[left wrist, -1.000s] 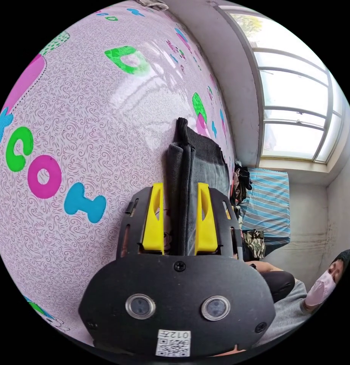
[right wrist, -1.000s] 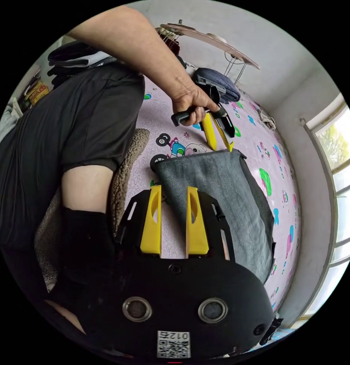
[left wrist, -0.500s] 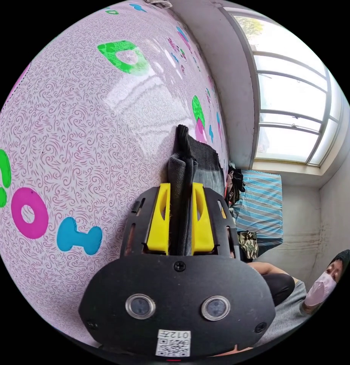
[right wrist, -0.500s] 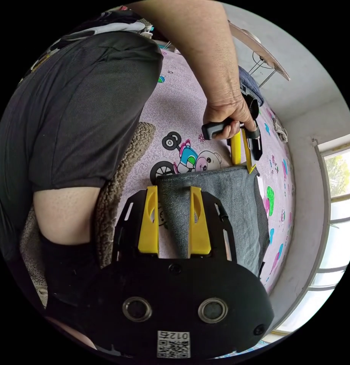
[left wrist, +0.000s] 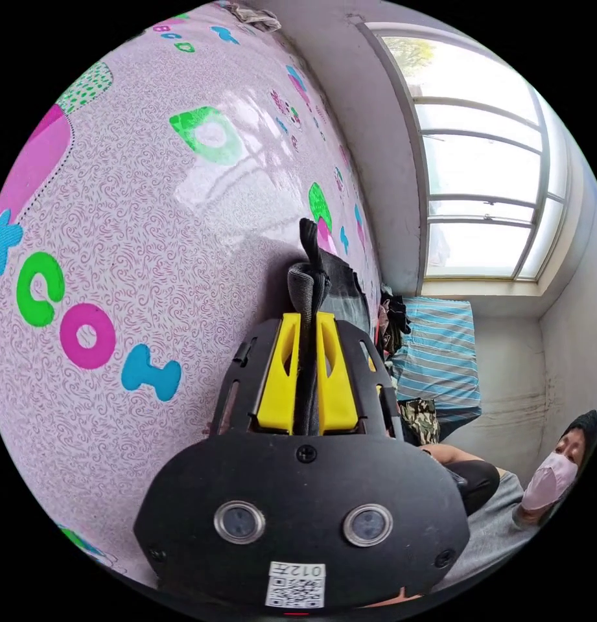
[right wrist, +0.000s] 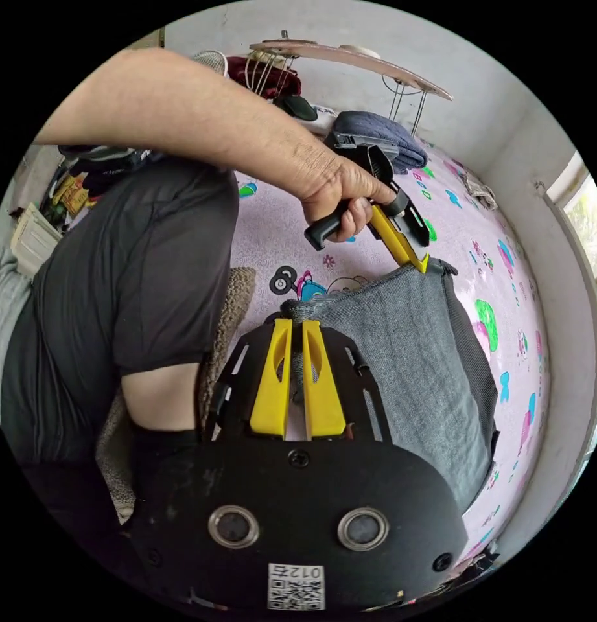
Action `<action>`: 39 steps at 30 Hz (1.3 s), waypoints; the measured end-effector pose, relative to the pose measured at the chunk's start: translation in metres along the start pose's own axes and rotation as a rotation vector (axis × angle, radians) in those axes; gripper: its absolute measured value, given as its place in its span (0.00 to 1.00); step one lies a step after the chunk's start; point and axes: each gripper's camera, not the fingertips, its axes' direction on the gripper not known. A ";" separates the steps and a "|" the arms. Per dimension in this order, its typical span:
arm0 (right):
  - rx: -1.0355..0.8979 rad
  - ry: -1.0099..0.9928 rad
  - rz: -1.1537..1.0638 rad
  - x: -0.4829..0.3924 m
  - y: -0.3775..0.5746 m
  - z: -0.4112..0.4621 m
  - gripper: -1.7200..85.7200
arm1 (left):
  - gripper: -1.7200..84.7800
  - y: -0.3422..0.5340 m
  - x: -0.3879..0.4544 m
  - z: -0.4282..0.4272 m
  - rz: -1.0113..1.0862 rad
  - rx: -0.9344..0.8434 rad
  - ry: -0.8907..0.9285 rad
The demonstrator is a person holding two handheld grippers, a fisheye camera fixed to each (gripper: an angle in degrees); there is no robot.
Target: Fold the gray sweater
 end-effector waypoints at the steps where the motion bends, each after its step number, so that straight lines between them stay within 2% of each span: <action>1: 0.042 -0.031 0.017 0.002 -0.003 -0.016 0.02 | 0.06 0.004 0.003 -0.011 -0.009 0.011 -0.015; 8: 0.260 -0.156 0.110 0.013 -0.010 -0.113 0.02 | 0.06 0.040 0.033 -0.087 -0.009 0.095 -0.093; 15: 0.433 -0.289 0.386 0.057 0.020 -0.212 0.02 | 0.06 0.062 0.082 -0.081 -0.001 0.190 -0.043; 21: 0.564 -0.328 0.633 0.090 0.074 -0.284 0.02 | 0.05 0.049 0.150 0.001 0.035 0.200 -0.004; 28: 0.713 -0.367 0.935 0.124 0.153 -0.354 0.03 | 0.05 0.028 0.226 0.156 0.092 0.118 -0.032; 35: 0.720 -0.467 1.327 0.146 0.237 -0.348 0.03 | 0.05 0.023 0.233 0.340 0.131 -0.052 -0.259; 39: 0.748 -0.579 1.481 0.144 0.260 -0.342 0.04 | 0.05 0.032 0.215 0.394 0.125 -0.082 -0.333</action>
